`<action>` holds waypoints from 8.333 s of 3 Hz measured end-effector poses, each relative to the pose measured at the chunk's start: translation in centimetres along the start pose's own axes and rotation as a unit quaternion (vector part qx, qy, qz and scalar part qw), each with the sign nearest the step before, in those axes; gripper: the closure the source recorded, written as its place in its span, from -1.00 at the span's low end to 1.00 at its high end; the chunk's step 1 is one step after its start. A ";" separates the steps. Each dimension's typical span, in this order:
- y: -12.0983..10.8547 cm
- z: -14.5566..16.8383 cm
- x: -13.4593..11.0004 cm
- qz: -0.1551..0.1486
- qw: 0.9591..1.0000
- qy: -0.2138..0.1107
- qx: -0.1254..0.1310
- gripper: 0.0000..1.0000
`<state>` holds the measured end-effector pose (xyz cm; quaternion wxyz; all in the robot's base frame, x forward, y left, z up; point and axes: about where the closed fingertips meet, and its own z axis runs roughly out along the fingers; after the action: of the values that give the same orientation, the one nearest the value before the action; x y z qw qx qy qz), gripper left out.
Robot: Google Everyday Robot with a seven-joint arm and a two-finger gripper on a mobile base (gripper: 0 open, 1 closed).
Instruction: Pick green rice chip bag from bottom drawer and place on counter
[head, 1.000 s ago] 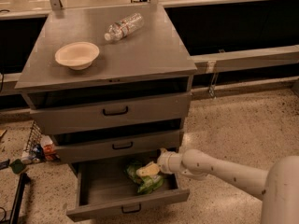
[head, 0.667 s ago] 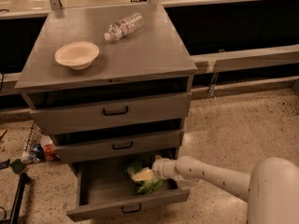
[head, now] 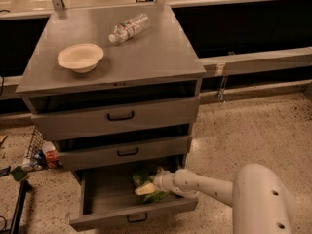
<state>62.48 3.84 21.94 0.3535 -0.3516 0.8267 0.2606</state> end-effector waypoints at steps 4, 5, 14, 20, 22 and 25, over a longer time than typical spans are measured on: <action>-3.0 6.7 2.8 -0.032 0.998 0.027 0.048 -0.09; -2.3 5.7 2.2 -0.034 0.999 0.010 0.037 0.38; 0.4 -28.5 -17.5 -0.114 0.965 -0.209 0.113 1.00; 5.9 -46.4 -39.5 -0.292 0.903 -0.309 0.060 1.00; 5.5 -48.0 -42.1 -0.313 0.894 -0.314 0.068 1.00; 3.6 -47.4 -51.1 -0.436 0.872 -0.220 0.021 1.00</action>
Offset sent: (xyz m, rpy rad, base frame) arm 0.0356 0.0147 -0.0736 -0.1471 -0.0697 -0.0469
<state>66.43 -5.89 90.97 0.6116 -0.6024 0.4953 0.1328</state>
